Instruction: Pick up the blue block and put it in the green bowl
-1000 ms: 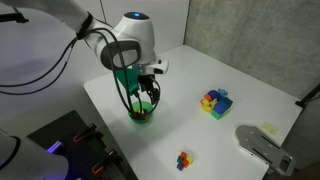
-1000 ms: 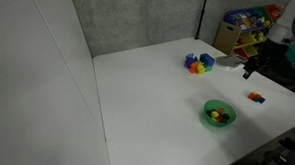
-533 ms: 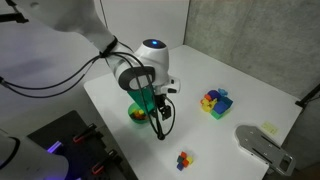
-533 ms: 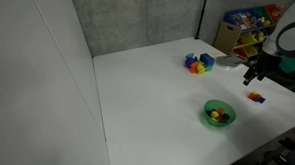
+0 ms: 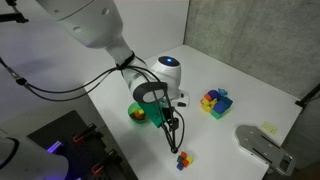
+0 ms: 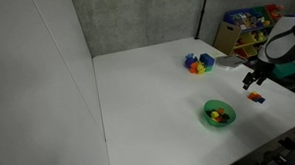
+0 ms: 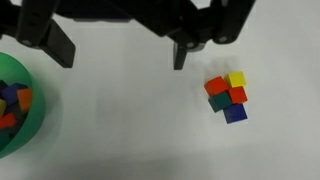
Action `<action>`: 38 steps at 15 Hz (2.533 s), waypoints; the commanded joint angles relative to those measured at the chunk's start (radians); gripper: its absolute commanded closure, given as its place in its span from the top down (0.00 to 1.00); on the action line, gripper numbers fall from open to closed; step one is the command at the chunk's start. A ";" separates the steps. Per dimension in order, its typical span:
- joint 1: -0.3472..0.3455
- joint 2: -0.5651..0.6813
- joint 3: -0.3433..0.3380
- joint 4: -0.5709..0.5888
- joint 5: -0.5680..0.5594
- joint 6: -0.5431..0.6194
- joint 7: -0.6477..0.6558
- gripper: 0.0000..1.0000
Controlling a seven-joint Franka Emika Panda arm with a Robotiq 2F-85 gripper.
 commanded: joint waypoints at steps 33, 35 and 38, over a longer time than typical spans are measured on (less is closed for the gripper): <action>-0.273 0.513 -0.022 0.360 -0.102 0.100 -0.221 1.00; -0.277 0.522 -0.018 0.375 -0.101 0.091 -0.226 1.00; -0.286 0.524 -0.010 0.384 -0.099 0.097 -0.236 1.00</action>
